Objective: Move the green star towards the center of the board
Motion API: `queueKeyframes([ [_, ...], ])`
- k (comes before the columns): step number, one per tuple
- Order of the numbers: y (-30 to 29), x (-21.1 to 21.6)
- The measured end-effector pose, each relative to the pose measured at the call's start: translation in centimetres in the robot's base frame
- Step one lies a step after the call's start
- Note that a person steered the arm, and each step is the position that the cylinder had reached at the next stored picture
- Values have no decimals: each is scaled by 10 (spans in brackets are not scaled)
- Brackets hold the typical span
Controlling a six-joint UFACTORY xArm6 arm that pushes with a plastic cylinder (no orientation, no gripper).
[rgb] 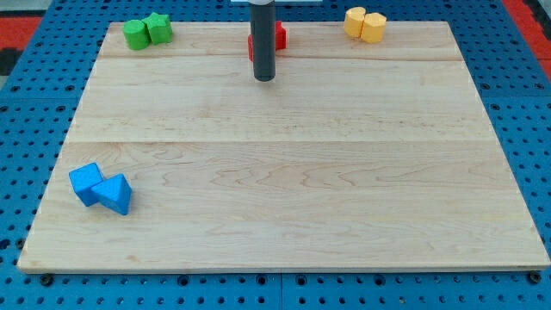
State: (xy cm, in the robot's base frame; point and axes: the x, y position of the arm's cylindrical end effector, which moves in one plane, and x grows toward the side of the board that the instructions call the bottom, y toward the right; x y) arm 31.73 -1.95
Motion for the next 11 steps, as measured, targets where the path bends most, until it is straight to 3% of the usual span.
queueKeyframes([
  [3,8,-9],
  [5,21,15],
  [6,-31,28],
  [7,-161,30],
  [8,-271,10],
  [10,-284,-75],
  [11,-252,-123],
])
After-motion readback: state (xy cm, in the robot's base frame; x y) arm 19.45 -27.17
